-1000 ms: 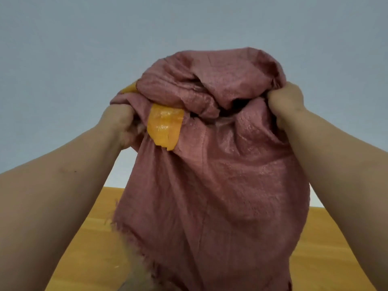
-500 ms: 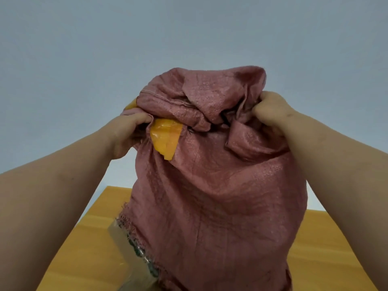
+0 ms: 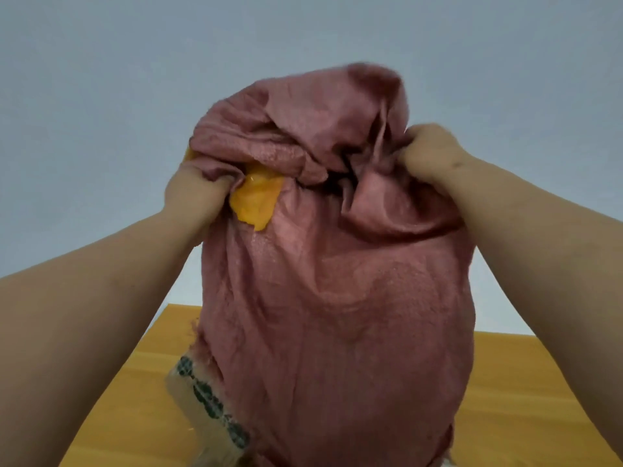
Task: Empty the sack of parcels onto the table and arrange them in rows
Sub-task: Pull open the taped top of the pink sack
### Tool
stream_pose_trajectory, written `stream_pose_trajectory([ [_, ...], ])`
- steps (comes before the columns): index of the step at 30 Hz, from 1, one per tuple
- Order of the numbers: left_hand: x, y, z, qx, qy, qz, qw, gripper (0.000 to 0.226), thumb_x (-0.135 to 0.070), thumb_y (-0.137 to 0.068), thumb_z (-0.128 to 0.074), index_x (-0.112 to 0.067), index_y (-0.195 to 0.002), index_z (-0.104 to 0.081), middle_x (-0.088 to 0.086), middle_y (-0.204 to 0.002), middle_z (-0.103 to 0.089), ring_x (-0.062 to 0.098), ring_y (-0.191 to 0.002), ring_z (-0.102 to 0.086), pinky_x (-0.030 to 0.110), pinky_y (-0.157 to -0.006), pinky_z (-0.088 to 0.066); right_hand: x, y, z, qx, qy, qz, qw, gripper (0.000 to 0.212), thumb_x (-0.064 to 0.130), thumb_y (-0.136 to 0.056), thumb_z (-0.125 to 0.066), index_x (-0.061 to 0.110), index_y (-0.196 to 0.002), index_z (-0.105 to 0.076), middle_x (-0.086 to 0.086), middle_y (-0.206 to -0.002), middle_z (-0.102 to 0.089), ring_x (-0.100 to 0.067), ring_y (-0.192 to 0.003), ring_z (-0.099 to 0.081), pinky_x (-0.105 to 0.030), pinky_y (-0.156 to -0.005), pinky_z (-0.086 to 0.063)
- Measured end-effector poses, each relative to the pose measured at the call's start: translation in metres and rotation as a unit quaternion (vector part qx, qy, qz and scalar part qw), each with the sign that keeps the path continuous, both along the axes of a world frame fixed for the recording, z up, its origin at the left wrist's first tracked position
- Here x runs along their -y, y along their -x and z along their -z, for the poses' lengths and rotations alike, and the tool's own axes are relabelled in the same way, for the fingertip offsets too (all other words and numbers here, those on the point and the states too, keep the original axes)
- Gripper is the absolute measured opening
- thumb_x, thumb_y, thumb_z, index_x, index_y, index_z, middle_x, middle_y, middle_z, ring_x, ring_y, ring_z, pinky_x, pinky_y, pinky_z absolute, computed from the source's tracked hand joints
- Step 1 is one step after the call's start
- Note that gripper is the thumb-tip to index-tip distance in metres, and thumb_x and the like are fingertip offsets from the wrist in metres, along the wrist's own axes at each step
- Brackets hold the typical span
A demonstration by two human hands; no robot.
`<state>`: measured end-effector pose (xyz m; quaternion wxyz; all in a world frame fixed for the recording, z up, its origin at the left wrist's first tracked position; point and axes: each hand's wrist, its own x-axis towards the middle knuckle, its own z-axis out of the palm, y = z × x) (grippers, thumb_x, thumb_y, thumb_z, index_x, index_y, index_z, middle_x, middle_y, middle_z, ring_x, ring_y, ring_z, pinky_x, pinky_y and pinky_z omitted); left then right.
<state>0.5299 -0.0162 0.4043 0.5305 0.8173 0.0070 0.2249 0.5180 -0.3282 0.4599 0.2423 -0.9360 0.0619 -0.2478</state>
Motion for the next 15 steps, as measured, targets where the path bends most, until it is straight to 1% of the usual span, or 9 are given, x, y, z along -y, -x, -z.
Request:
stream_pose_trajectory([
  [1, 0.002, 0.000, 0.000, -0.013, -0.025, 0.013, 1.000, 0.020, -0.040, -0.083, -0.074, -0.023, -0.075, -0.066, 0.005, -0.074, -0.064, 0.029, -0.073, -0.061, 0.039, -0.068, -0.052, 0.001, 0.000, 0.005, -0.051, 0.029, -0.007, 0.998, 0.026, 0.009, -0.089, -0.061, -0.003, -0.111, -0.068, -0.026, -0.115, -0.066, -0.040, -0.109, -0.062, -0.039, -0.092, -0.049],
  [2, 0.003, -0.002, 0.000, -0.012, -0.029, 0.013, 0.999, 0.022, -0.040, -0.083, -0.074, -0.019, -0.077, -0.067, 0.006, -0.073, -0.064, 0.029, -0.071, -0.060, 0.040, -0.067, -0.052, 0.003, 0.001, 0.006, -0.061, 0.049, -0.003, 0.997, 0.024, 0.009, -0.090, -0.061, -0.002, -0.109, -0.069, -0.026, -0.115, -0.066, -0.040, -0.109, -0.061, -0.039, -0.091, -0.049],
  [3, 0.002, -0.003, -0.002, 0.000, -0.008, -0.003, 1.000, 0.022, -0.039, -0.082, -0.073, -0.017, -0.079, -0.069, 0.005, -0.073, -0.065, 0.027, -0.071, -0.061, 0.039, -0.067, -0.052, 0.007, 0.003, 0.005, -0.030, 0.045, 0.010, 0.998, 0.020, 0.010, -0.090, -0.060, -0.001, -0.104, -0.068, -0.025, -0.116, -0.065, -0.040, -0.109, -0.060, -0.038, -0.090, -0.047],
  [5, -0.004, -0.005, -0.004, 0.024, 0.074, -0.034, 0.996, 0.014, -0.036, -0.081, -0.068, -0.022, -0.080, -0.070, -0.001, -0.075, -0.066, 0.021, -0.072, -0.061, 0.032, -0.068, -0.049, 0.015, 0.003, 0.002, 0.053, 0.022, 0.046, 0.997, 0.009, 0.012, -0.090, -0.056, 0.007, -0.094, -0.063, -0.024, -0.115, -0.064, -0.040, -0.110, -0.058, -0.036, -0.086, -0.044],
  [6, -0.005, -0.005, -0.003, 0.015, 0.105, -0.039, 0.994, 0.011, -0.035, -0.081, -0.066, -0.024, -0.078, -0.068, -0.001, -0.076, -0.066, 0.021, -0.073, -0.060, 0.030, -0.068, -0.048, 0.017, 0.004, 0.003, 0.054, 0.030, 0.048, 0.997, 0.009, 0.013, -0.090, -0.056, 0.008, -0.094, -0.063, -0.023, -0.116, -0.064, -0.040, -0.110, -0.057, -0.035, -0.086, -0.043],
  [9, -0.009, -0.005, 0.009, -0.052, 0.096, -0.033, 0.993, 0.015, -0.029, -0.081, -0.064, -0.016, -0.077, -0.059, 0.005, -0.074, -0.059, 0.025, -0.068, -0.053, 0.029, -0.058, -0.044, 0.016, 0.003, 0.011, -0.072, 0.115, 0.019, 0.991, 0.020, 0.013, -0.090, -0.059, 0.008, -0.107, -0.068, -0.021, -0.119, -0.063, -0.037, -0.111, -0.058, -0.034, -0.087, -0.045],
  [11, -0.012, -0.006, 0.014, -0.020, 0.094, -0.074, 0.993, 0.027, -0.026, -0.075, -0.065, -0.011, -0.089, -0.048, 0.004, -0.073, -0.051, 0.022, -0.066, -0.048, 0.029, -0.053, -0.043, 0.016, 0.006, 0.013, -0.074, 0.128, 0.037, 0.988, 0.013, 0.018, -0.088, -0.058, 0.018, -0.098, -0.067, -0.020, -0.121, -0.057, -0.038, -0.108, -0.057, -0.034, -0.084, -0.043],
  [13, -0.017, -0.005, 0.015, 0.019, 0.136, -0.119, 0.983, 0.048, -0.023, -0.073, -0.067, -0.013, -0.108, -0.036, -0.001, -0.079, -0.050, 0.020, -0.072, -0.051, 0.034, -0.061, -0.050, 0.016, 0.009, 0.016, -0.081, 0.166, 0.076, 0.980, 0.011, 0.036, -0.089, -0.058, 0.030, -0.096, -0.063, -0.014, -0.124, -0.049, -0.038, -0.115, -0.050, -0.041, -0.093, -0.038],
  [15, -0.020, -0.003, 0.018, -0.003, 0.143, -0.117, 0.983, 0.067, -0.023, -0.080, -0.069, -0.023, -0.134, -0.029, -0.003, -0.088, -0.055, 0.017, -0.076, -0.055, 0.033, -0.070, -0.051, 0.015, 0.013, 0.023, -0.155, 0.224, 0.093, 0.958, 0.032, 0.059, -0.087, -0.057, 0.037, -0.110, -0.064, -0.008, -0.130, -0.047, -0.037, -0.126, -0.039, -0.047, -0.101, -0.031],
])
